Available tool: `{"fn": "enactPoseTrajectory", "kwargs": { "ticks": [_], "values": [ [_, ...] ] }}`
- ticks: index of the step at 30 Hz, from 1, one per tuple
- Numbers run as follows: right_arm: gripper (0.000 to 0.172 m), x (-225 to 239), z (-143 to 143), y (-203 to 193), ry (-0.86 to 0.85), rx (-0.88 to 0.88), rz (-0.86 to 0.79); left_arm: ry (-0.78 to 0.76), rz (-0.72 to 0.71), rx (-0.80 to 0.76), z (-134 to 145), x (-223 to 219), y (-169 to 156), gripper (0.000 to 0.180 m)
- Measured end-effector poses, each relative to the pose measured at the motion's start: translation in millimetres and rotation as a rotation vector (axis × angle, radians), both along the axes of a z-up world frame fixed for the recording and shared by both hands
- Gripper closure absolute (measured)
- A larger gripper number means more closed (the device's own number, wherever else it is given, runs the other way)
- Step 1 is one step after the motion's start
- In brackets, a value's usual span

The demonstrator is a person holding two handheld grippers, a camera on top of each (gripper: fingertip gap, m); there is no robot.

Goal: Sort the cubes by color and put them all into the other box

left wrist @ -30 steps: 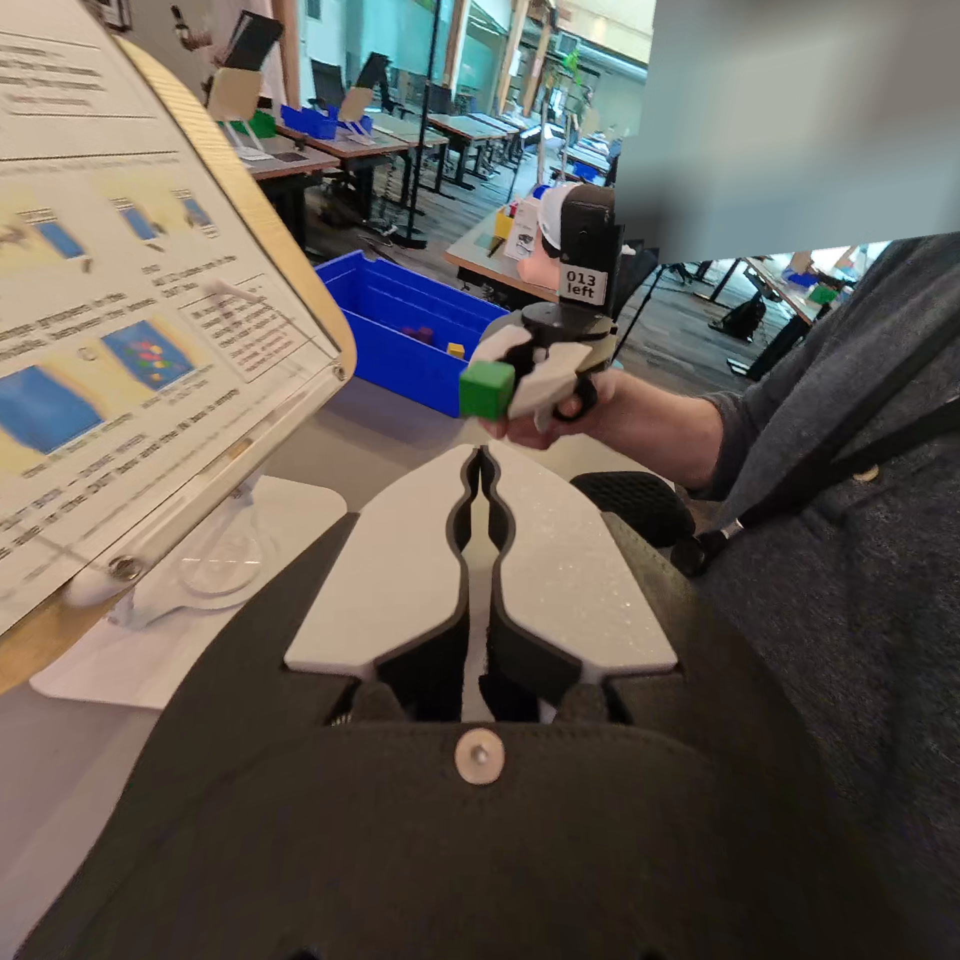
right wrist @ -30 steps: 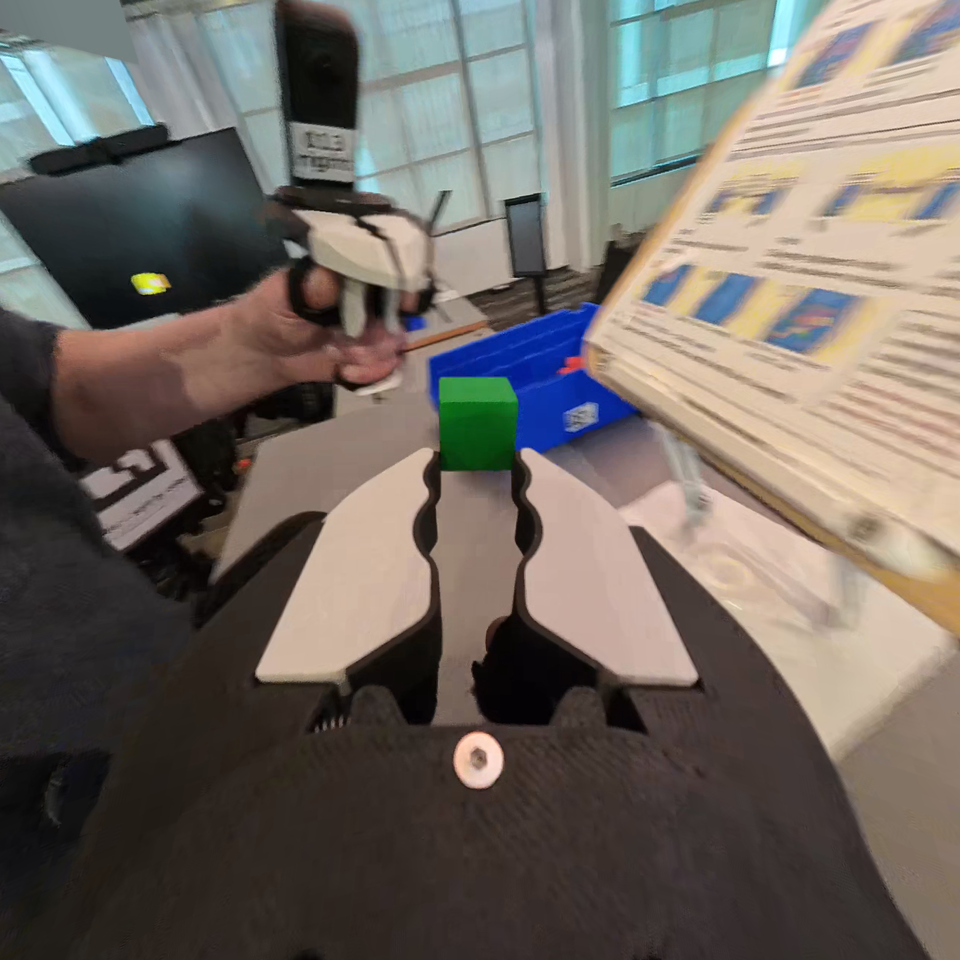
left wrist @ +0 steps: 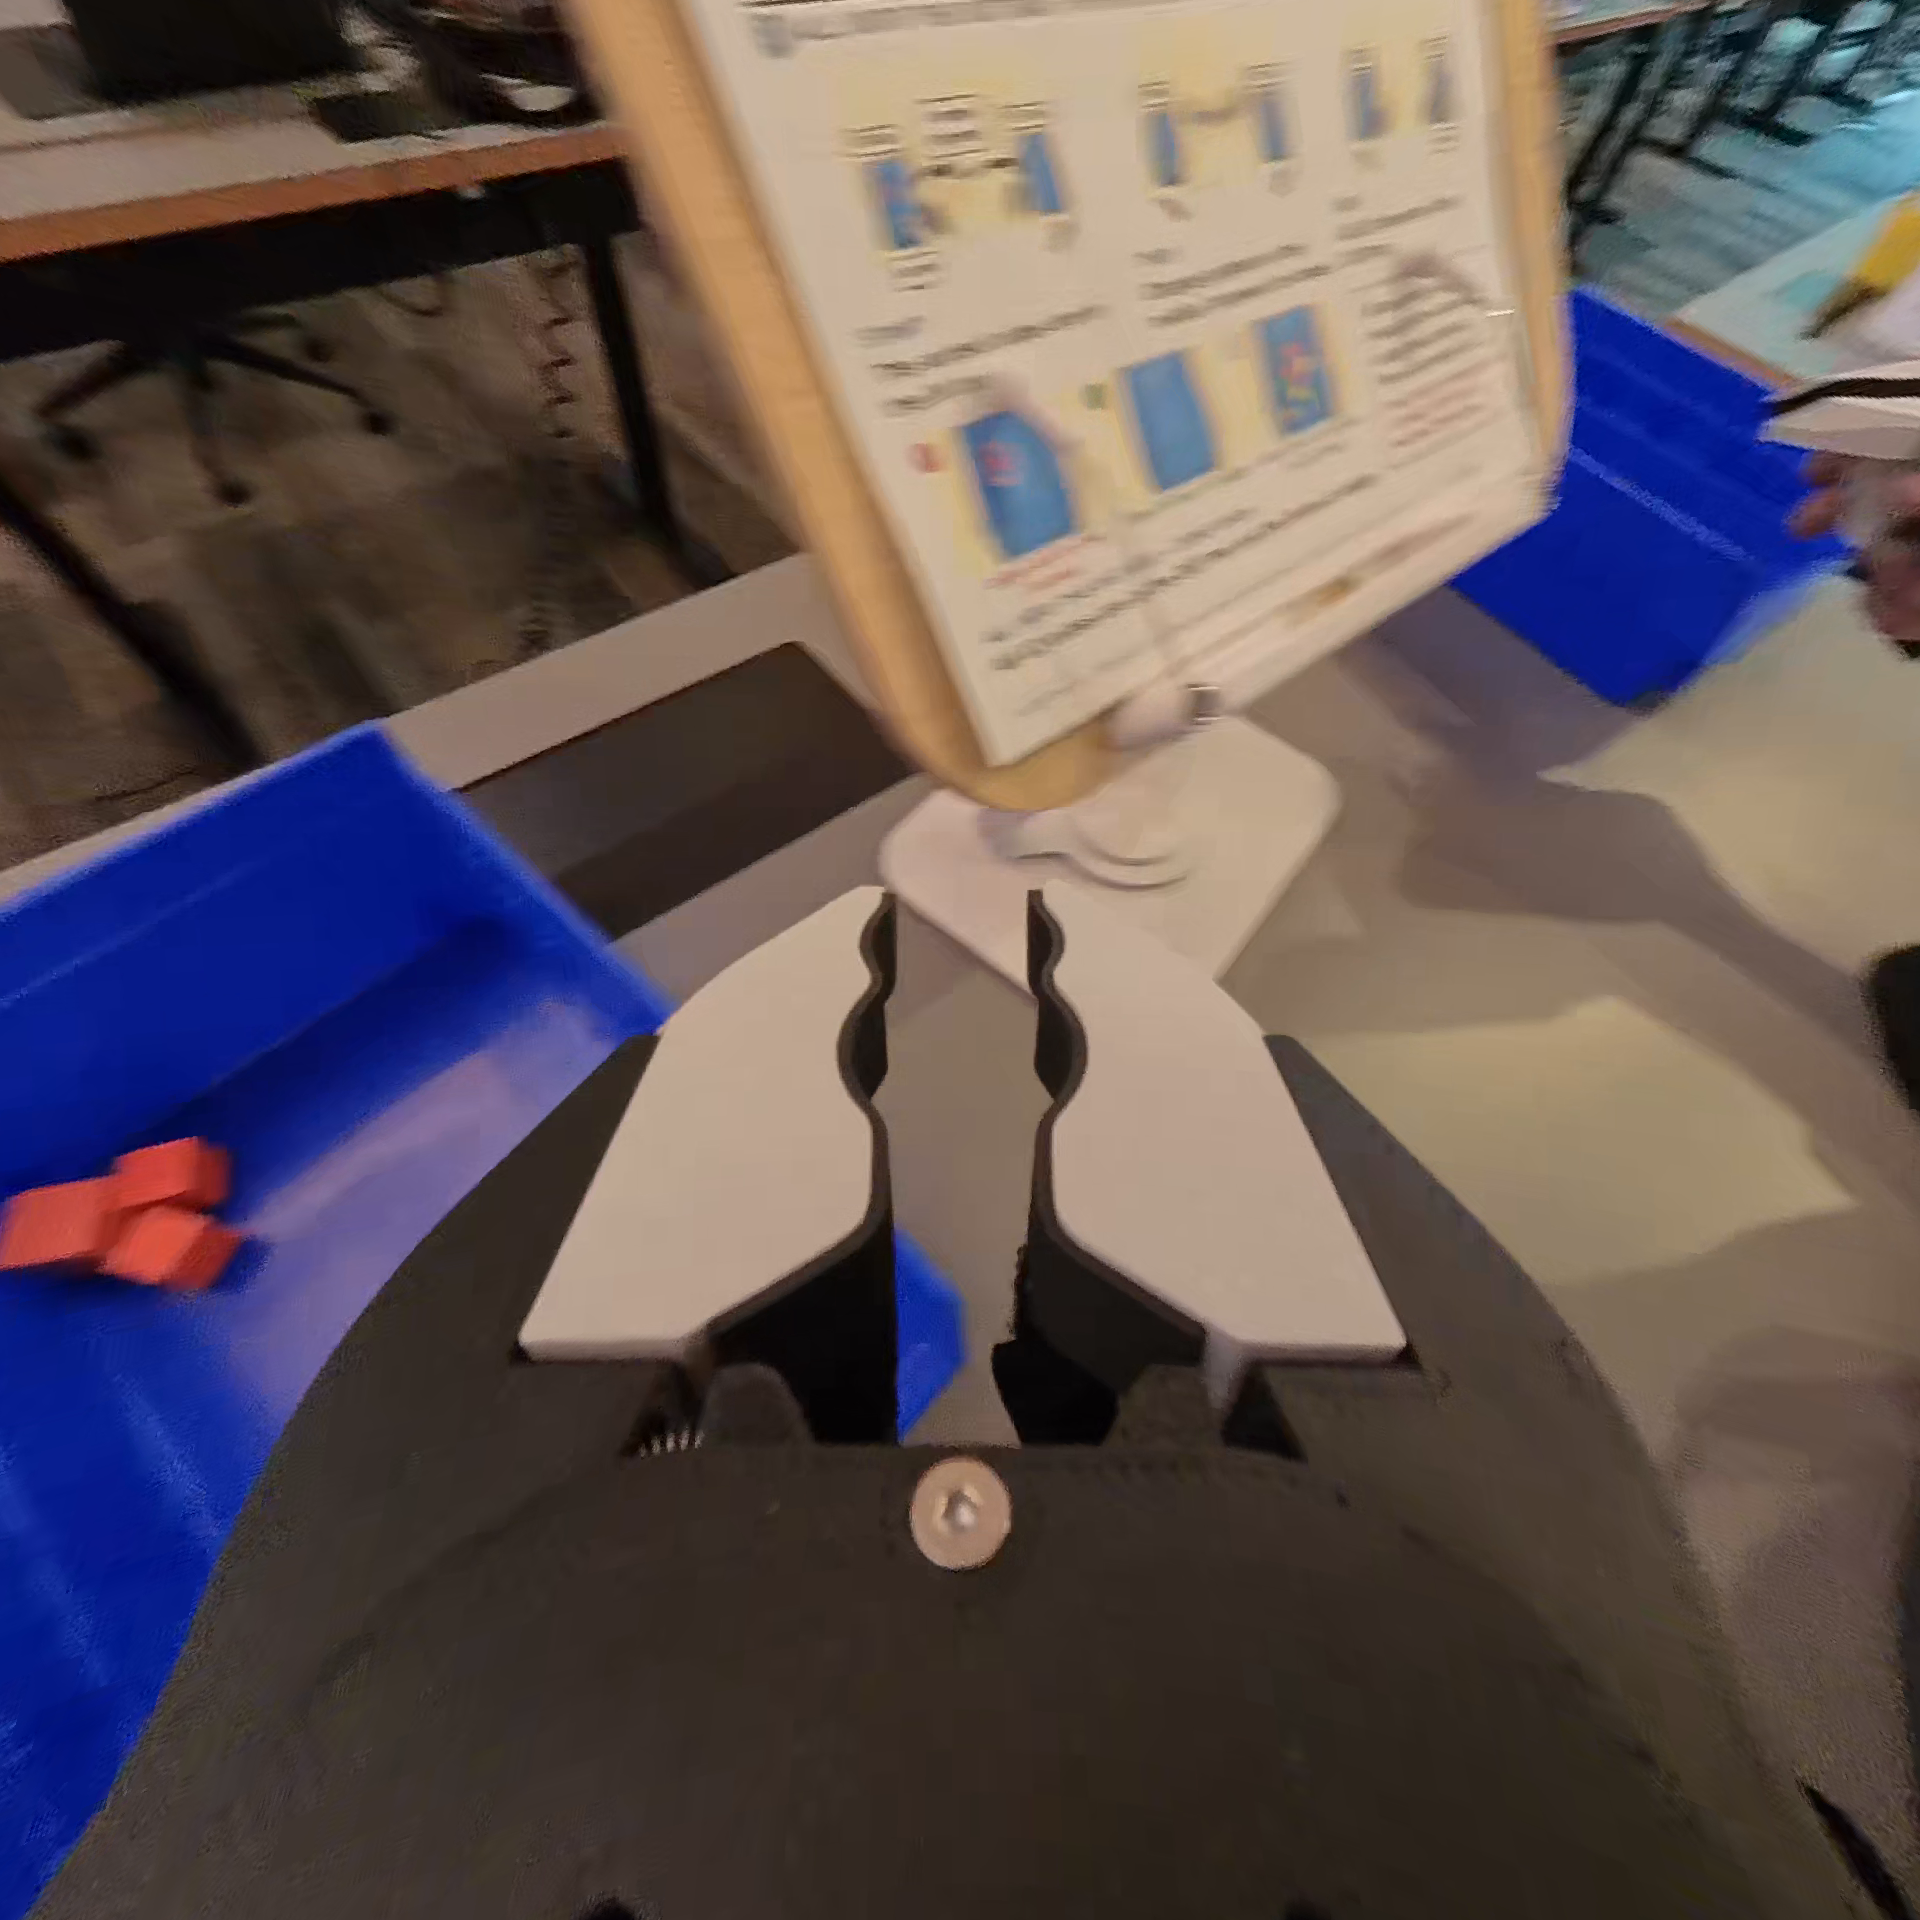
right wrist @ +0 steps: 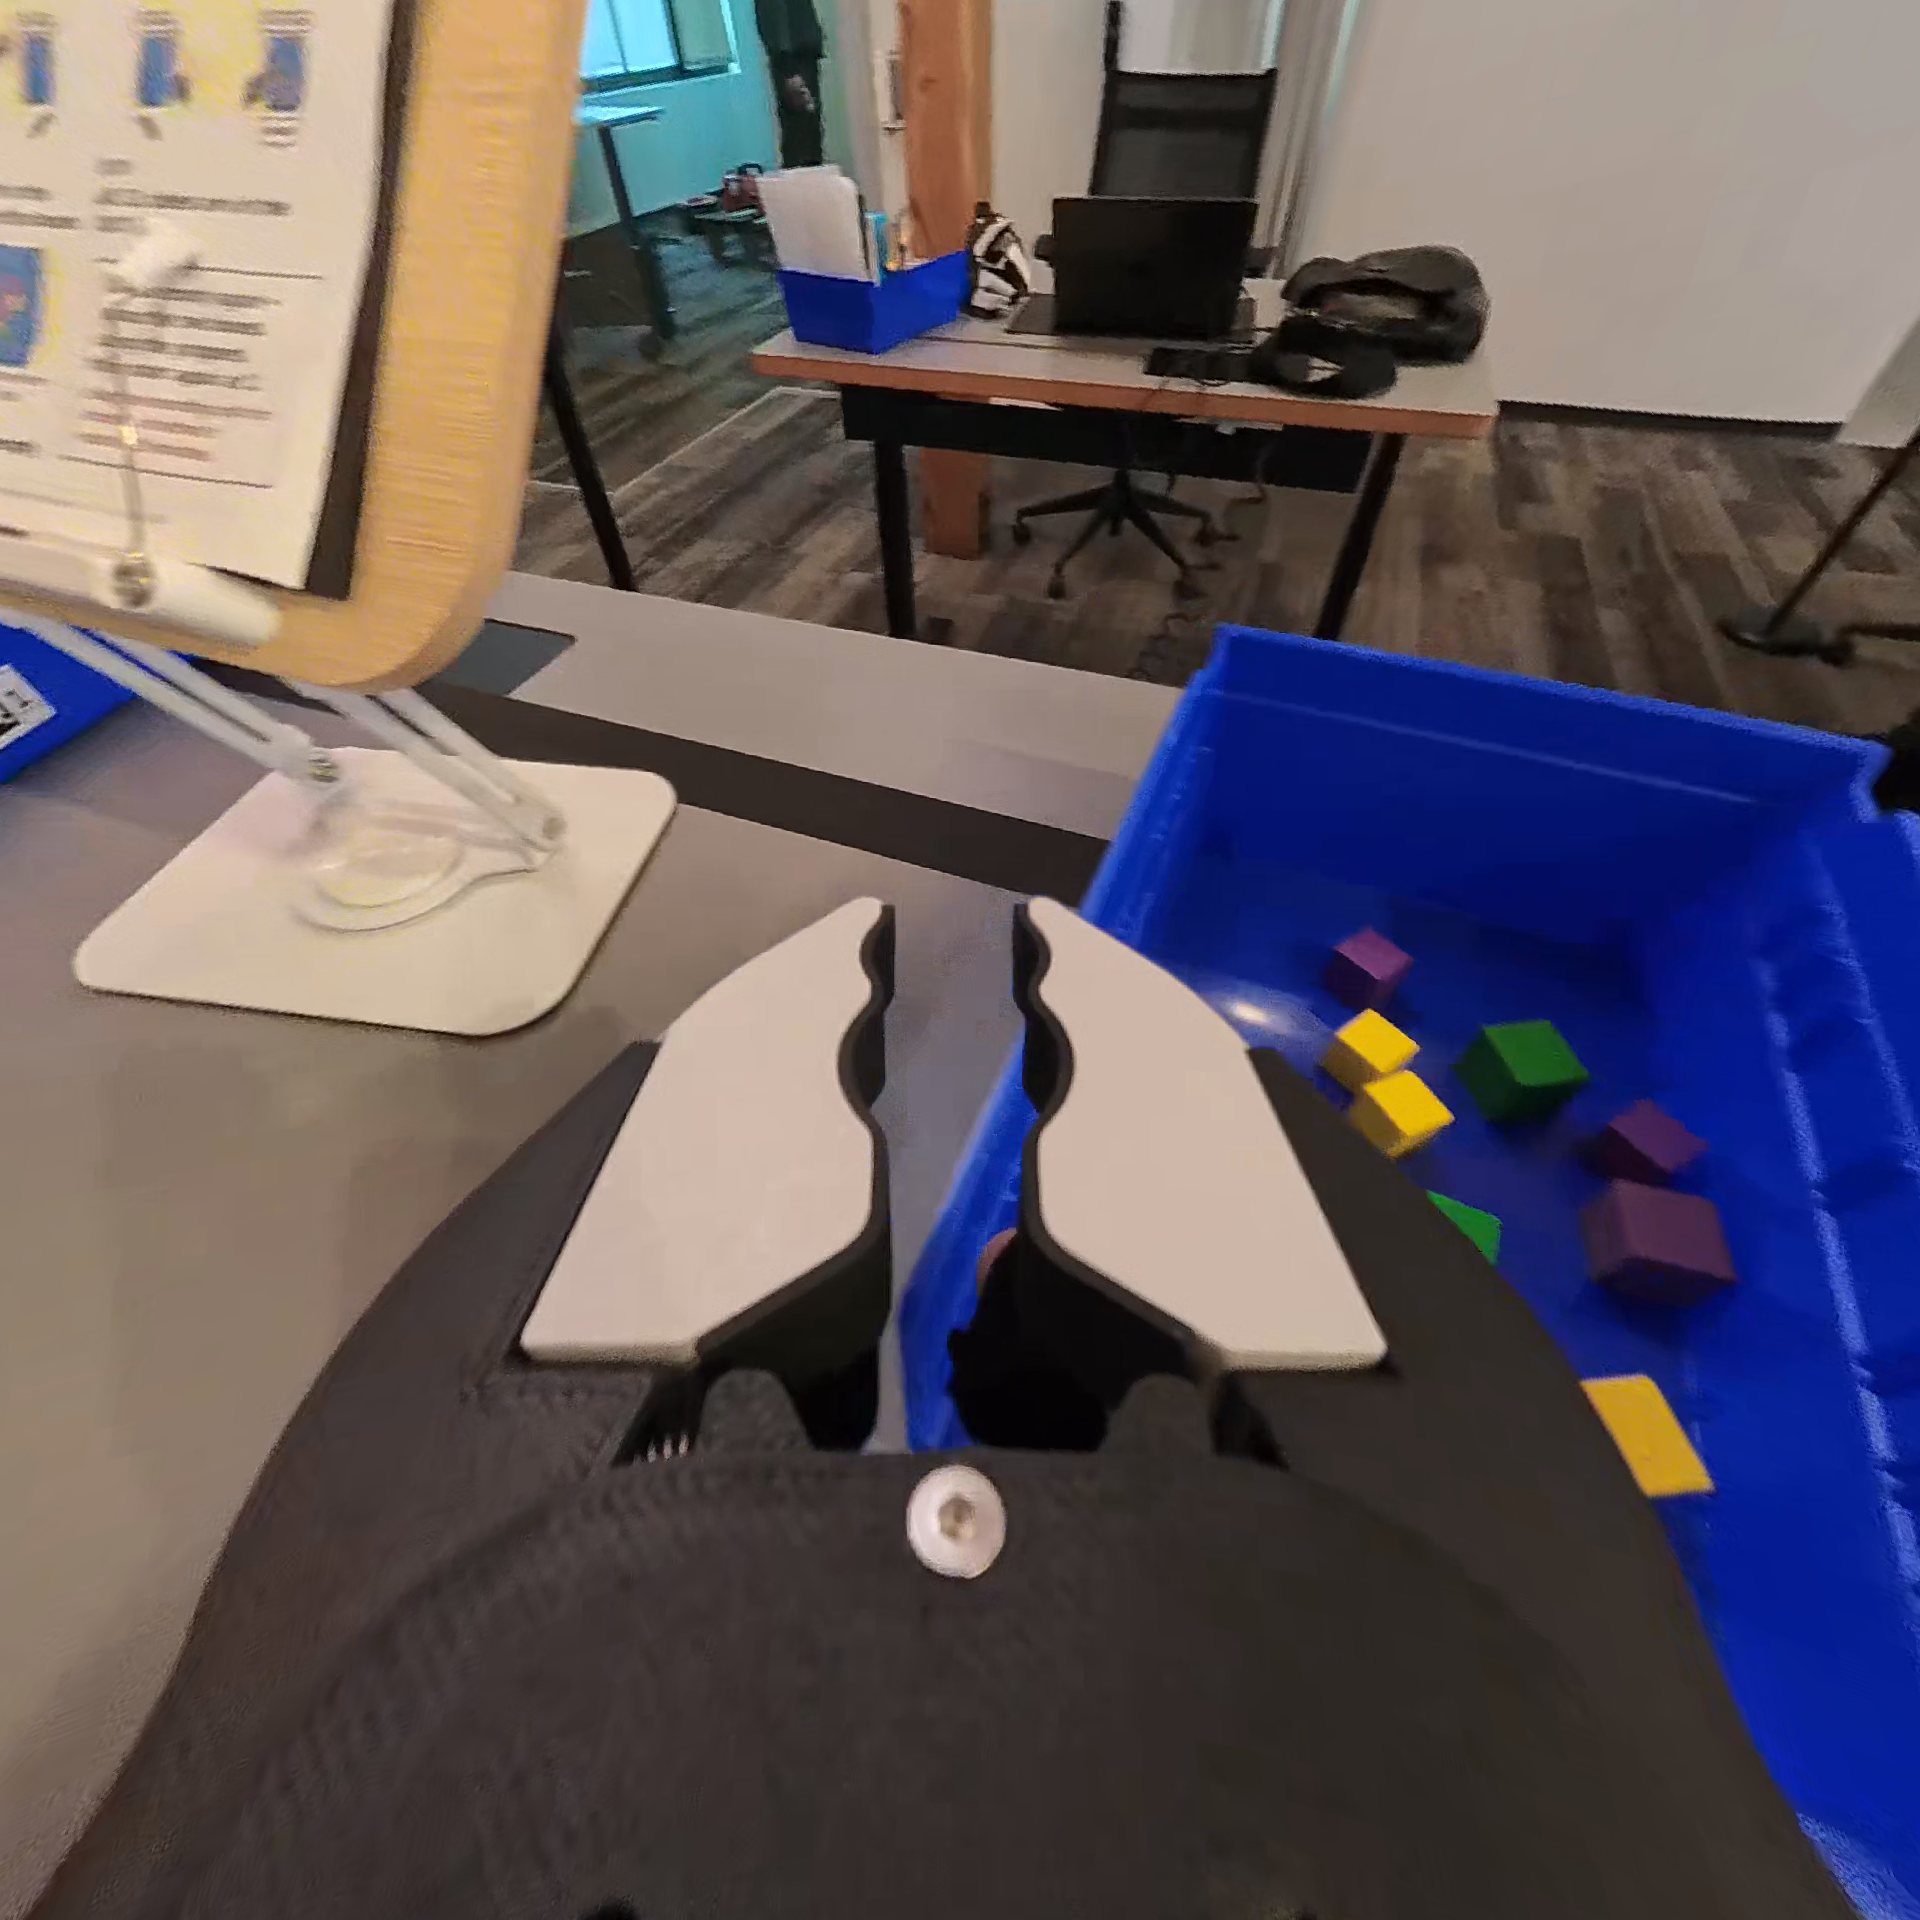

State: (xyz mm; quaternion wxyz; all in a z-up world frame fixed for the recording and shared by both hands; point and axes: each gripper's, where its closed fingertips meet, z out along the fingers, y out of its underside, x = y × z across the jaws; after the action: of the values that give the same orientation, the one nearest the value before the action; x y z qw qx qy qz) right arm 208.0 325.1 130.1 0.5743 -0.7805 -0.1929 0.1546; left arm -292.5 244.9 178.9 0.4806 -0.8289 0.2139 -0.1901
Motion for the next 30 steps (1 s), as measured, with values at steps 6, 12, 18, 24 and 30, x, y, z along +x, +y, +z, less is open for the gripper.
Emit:
{"fn": "enactPoseTrajectory", "kwargs": {
  "ticks": [6,12,18,24,30],
  "values": [
    [0.151,-44.8,-1.8,-9.3,-0.01,-0.004,0.107,0.046,0.17,-0.106,-37.6,-87.4,45.3,0.143],
    [0.152,-69.4,-2.4,-17.5,-0.011,-0.007,0.164,0.371,0.317,-0.238,-108.1,-169.2,84.0,0.136],
    [0.153,-74.0,-0.4,-19.6,-0.003,-0.008,0.18,0.349,0.491,-0.428,-159.3,-197.9,99.0,0.126],
    [0.154,-77.2,2.5,-18.6,0.005,0.0,0.188,0.303,0.717,-0.47,-184.8,-220.3,100.3,0.128],
    [0.154,-86.6,5.8,-20.5,0.021,0.008,0.217,0.242,0.821,-0.546,-207.4,-232.5,104.5,0.134]
  ]
}}
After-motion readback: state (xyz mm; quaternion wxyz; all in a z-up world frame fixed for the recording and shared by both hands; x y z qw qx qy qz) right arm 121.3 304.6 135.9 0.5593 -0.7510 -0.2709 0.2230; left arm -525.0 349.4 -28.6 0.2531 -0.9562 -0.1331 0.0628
